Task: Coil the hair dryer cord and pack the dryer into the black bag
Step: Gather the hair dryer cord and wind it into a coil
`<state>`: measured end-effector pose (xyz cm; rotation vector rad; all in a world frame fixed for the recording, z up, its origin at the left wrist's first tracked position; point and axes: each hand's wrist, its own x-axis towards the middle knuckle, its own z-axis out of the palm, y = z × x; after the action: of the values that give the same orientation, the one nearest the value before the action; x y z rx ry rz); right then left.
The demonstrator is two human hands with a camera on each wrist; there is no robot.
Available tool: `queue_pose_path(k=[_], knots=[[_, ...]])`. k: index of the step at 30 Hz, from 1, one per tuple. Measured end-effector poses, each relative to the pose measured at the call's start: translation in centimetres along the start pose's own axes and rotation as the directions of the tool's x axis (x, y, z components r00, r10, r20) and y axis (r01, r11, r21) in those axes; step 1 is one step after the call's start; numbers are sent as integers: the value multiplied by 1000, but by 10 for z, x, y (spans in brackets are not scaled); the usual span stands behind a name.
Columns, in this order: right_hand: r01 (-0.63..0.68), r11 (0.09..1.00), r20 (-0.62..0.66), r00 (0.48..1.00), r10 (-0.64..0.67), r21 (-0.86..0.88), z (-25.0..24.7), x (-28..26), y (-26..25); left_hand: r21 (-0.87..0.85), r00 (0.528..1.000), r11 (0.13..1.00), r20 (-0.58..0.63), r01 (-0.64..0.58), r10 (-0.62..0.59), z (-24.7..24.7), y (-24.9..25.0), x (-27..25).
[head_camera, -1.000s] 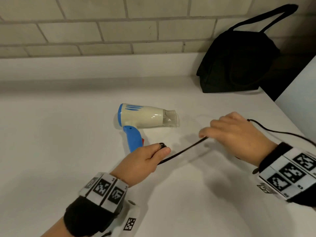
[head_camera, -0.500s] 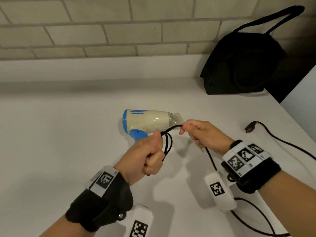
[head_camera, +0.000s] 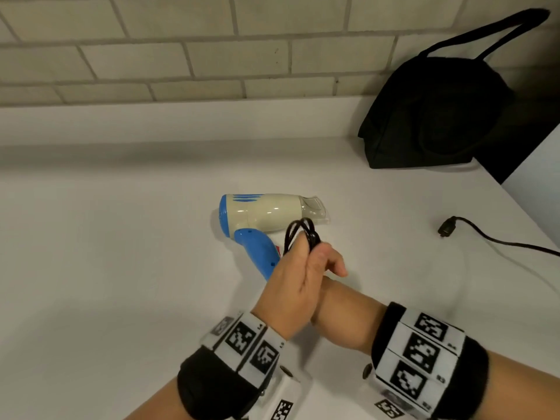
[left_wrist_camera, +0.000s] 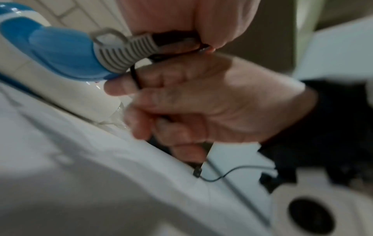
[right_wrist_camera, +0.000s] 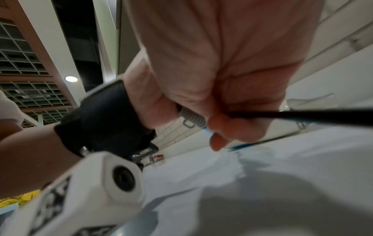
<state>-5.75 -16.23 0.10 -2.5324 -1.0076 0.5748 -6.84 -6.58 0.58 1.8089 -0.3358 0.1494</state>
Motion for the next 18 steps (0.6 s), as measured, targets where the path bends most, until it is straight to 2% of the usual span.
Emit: queue_pose_path(k=[2,6,8,10,13,15,16,18], knots=[[-2,998,37,999,4,-57,-2,-6,-1,121,998,992,59,-28,21,0,-3,-4],[-36,998,-86,996,32,-47,-19,-25,0,366,995,930,96,-40,5,-1,1,-6],[-8,994,-32,999,4,-110,-28,-39,1,507,990,861,134,-30,-45,-3,3,-5],[20,983,51,999,-11,-183,-40,-52,3,562,973,827,183,15,-141,-5,5,-5],[15,958,-6,1000,-17,-286,-50,-64,17,465,930,879,267,104,-251,-7,6,-6],[-3,946,-132,990,-42,-323,-50,-65,18,248,894,936,311,250,-322,-8,9,-6],[-23,932,-171,984,-42,-361,-50,-63,16,137,881,937,320,321,-348,-9,12,-5],[-64,957,-246,969,-8,-284,-49,-57,13,15,866,919,330,393,-376,-13,16,-1]])
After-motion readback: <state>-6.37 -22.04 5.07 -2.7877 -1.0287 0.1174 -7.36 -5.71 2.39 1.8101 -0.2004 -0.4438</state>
